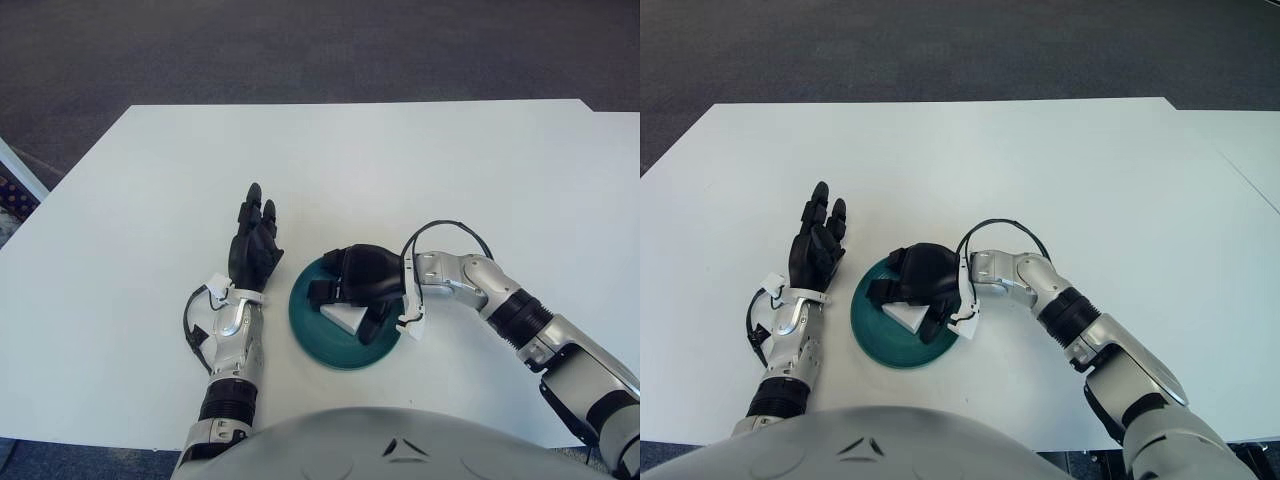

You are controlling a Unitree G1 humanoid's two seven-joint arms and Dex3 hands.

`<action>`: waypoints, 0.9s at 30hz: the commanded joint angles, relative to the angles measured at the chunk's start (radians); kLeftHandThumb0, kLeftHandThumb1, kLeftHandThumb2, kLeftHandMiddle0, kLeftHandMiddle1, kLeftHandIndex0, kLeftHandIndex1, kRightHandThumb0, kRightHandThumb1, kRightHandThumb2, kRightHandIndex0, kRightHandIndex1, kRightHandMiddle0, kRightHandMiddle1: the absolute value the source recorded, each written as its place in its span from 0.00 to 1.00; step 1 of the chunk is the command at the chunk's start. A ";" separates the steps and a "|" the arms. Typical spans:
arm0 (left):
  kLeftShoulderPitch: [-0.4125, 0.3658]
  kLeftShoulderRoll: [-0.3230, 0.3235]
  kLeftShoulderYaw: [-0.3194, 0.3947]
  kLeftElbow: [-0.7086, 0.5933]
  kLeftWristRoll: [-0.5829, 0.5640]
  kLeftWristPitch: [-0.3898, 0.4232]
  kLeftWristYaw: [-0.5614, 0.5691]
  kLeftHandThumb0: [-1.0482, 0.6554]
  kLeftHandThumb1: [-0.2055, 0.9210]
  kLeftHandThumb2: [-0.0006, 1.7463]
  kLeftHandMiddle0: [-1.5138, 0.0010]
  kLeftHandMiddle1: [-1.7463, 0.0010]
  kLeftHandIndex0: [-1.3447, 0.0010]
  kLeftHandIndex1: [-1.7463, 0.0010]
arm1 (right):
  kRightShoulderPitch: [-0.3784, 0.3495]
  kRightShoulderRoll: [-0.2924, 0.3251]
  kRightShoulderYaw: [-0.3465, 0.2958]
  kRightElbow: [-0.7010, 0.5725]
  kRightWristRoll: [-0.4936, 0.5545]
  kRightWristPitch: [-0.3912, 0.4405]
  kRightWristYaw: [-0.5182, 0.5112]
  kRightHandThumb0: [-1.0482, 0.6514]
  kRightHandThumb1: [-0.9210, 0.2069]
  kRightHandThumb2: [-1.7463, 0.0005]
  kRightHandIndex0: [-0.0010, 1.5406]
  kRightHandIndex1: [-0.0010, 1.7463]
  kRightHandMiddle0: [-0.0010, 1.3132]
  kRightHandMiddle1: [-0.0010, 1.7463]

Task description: Put the charger into the plate.

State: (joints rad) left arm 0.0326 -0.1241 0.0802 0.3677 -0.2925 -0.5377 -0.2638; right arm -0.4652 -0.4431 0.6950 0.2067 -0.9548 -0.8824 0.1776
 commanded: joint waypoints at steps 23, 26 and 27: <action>0.083 -0.018 -0.027 0.013 0.061 0.049 0.056 0.00 1.00 0.50 1.00 1.00 1.00 1.00 | 0.054 -0.034 0.080 -0.027 -0.060 0.108 0.021 0.13 0.00 0.47 0.34 1.00 0.19 0.96; 0.089 0.000 -0.037 -0.008 0.086 0.074 0.065 0.00 1.00 0.51 1.00 1.00 1.00 1.00 | 0.065 -0.051 0.083 -0.065 -0.031 0.118 0.087 0.08 0.00 0.44 0.19 1.00 0.11 0.89; 0.092 0.004 -0.040 -0.016 0.097 0.083 0.070 0.00 1.00 0.52 1.00 1.00 1.00 1.00 | 0.072 -0.057 0.082 -0.081 -0.019 0.122 0.107 0.07 0.00 0.43 0.15 1.00 0.09 0.87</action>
State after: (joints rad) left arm 0.0607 -0.1184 0.0463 0.3305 -0.2174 -0.4830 -0.2143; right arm -0.4365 -0.4537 0.7500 0.1355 -0.9755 -0.7647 0.1860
